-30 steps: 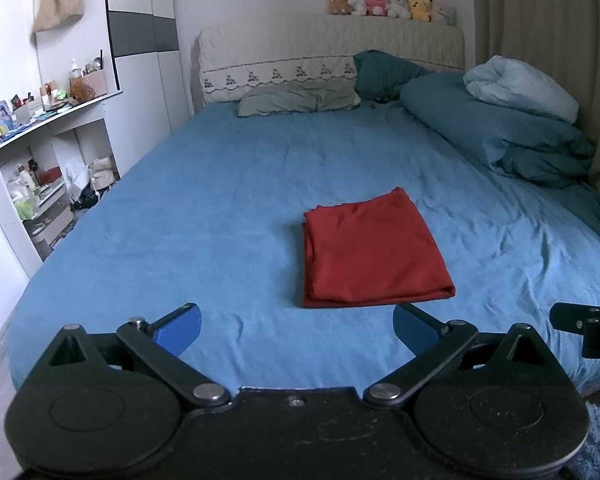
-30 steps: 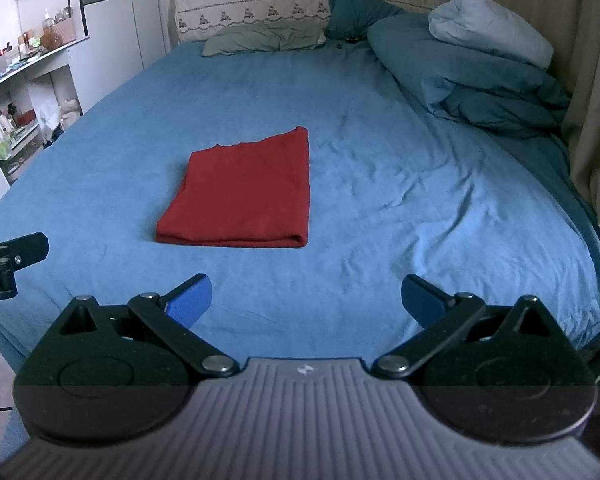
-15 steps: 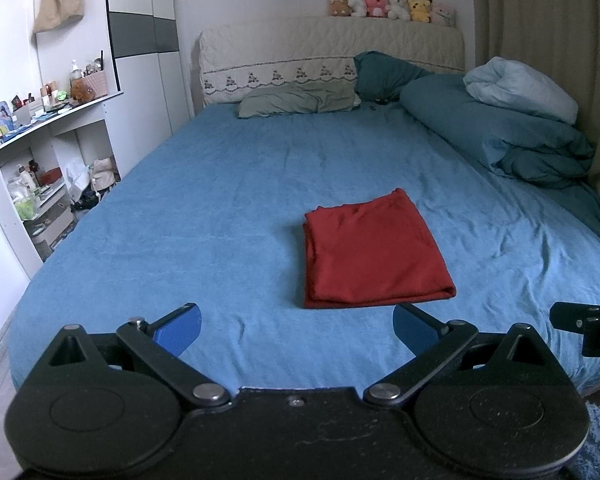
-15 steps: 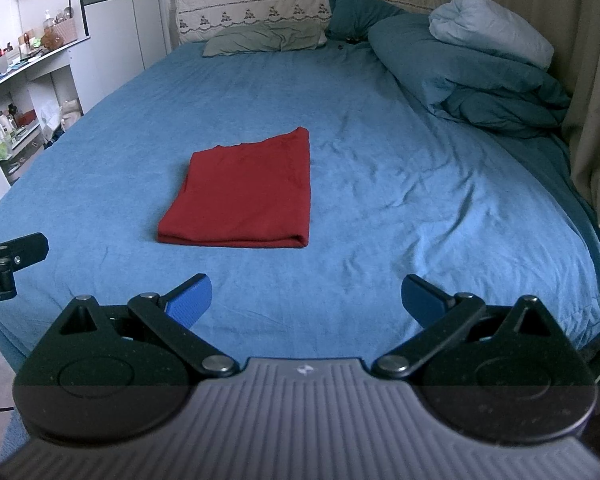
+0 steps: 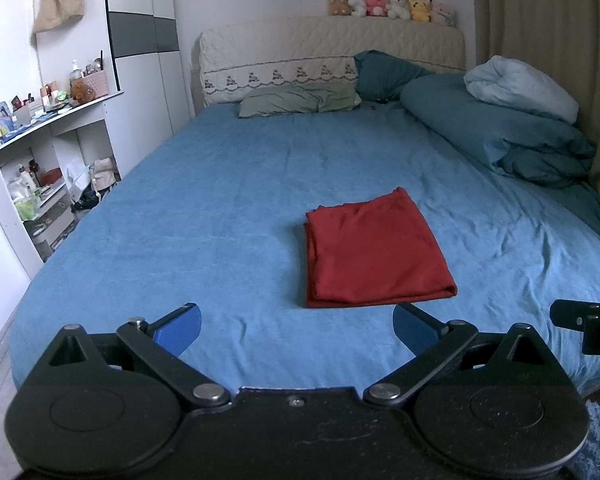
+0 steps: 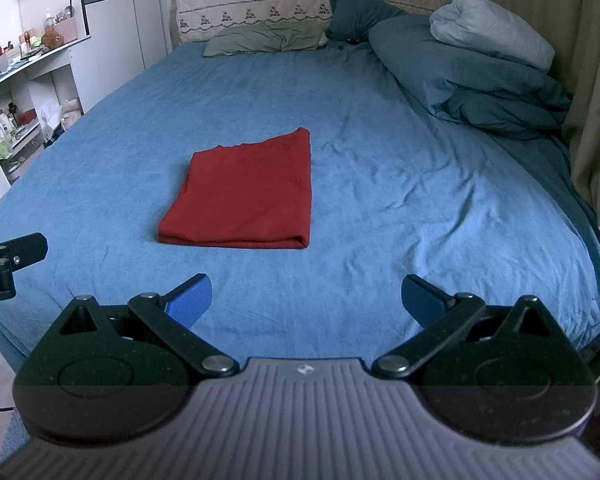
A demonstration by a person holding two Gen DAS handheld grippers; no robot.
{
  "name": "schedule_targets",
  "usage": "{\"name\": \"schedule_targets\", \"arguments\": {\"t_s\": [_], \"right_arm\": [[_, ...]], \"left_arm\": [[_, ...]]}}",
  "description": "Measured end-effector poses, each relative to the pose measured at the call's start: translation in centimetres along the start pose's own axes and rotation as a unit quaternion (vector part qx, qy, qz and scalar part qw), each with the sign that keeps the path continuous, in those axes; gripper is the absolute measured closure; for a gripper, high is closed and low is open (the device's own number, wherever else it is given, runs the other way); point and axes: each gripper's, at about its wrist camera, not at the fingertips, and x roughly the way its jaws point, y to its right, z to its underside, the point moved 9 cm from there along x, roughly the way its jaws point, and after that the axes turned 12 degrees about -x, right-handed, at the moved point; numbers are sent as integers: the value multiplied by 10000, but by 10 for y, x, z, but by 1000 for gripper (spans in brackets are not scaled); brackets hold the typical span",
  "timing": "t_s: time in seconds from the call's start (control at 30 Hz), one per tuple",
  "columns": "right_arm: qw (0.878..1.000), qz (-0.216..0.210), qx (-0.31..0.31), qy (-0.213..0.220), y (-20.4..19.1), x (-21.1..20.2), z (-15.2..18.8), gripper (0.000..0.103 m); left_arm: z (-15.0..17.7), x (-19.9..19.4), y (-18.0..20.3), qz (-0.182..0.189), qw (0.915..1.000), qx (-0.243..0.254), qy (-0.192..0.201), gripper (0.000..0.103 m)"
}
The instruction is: Fold small clothes
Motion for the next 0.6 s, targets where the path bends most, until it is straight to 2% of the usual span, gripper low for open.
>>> {"name": "schedule_targets", "arguments": {"t_s": [0.6], "right_arm": [[10000, -1, -1, 6, 1, 0, -1, 0]], "left_arm": [[0, -3, 2, -46, 9999, -8, 93, 0]]}}
